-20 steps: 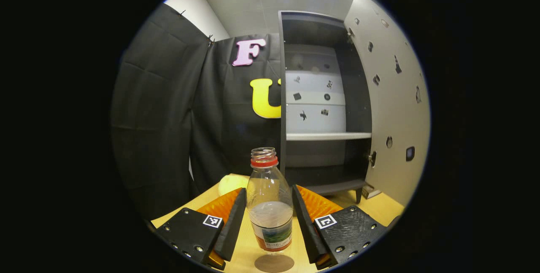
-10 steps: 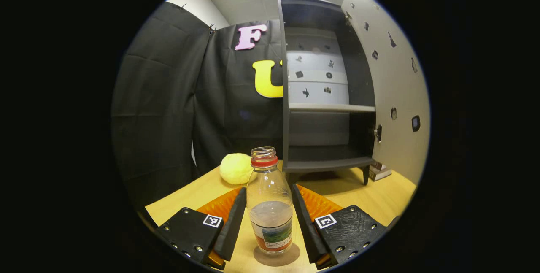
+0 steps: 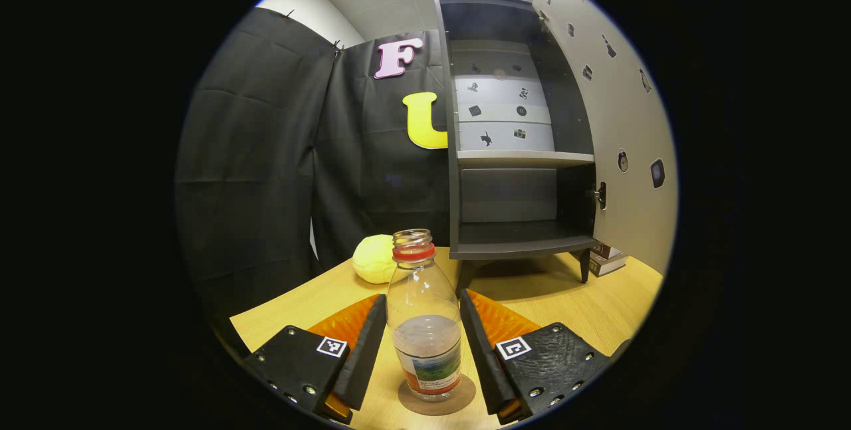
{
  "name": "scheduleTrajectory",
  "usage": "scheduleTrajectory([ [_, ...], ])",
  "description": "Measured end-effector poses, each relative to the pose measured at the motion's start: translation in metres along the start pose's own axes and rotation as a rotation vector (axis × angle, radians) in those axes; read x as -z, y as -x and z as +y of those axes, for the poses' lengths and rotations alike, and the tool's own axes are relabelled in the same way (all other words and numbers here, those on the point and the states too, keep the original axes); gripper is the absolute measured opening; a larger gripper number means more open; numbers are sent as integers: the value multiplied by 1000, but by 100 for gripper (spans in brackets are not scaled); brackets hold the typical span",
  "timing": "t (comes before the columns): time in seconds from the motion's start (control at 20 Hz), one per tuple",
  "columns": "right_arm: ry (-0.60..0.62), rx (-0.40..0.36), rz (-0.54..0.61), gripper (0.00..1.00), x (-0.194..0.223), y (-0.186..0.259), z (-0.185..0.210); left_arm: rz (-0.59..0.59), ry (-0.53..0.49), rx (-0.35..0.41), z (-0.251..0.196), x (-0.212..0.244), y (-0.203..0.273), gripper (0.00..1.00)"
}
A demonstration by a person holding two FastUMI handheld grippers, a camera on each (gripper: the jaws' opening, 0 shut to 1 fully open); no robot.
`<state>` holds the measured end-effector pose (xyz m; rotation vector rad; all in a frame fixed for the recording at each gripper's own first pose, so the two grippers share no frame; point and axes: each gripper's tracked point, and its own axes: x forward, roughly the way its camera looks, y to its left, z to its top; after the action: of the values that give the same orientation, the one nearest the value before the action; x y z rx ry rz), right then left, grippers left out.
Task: Open the cabinet door with the right hand, grasp the bottle in the cabinet with the left hand and place it on the coaster, then close the cabinet door with the right hand.
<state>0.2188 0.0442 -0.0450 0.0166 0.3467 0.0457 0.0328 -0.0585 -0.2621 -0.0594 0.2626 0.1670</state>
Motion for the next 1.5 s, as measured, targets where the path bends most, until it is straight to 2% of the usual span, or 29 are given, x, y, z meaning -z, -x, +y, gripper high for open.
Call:
scheduleTrajectory([
  [0.85, -35, -32, -15, 98, -2, -2, -1, 41, -1, -37, 4, 1, 0, 63],
  [0.9, -40, -33, -14, 93, -1, -1, -1, 54, -11, -36, 4, 5, -1, 63],
  [0.95, -44, -34, -13, 93, -1, -2, -1, 41, -23, -29, 1, 2, -4, 63],
  [1.0, -49, -35, -11, 98, 1, -3, -1, 41, -33, -18, -1, 1, -4, 63],
  [1.05, -54, -36, -10, 98, 1, -3, -1, 39, -45, -5, -3, 4, -2, 60],
  [1.25, -62, -36, -11, 98, 1, -4, -3, 36, -53, -15, -3, 2, -2, 64],
  [1.35, -64, -32, -15, 98, -1, -4, -4, 32, -56, -40, 1, -4, 1, 64],
  [1.5, -73, -26, -21, 98, -3, -6, -8, -39, -70, -53, 8, -38, 11, 64],
])
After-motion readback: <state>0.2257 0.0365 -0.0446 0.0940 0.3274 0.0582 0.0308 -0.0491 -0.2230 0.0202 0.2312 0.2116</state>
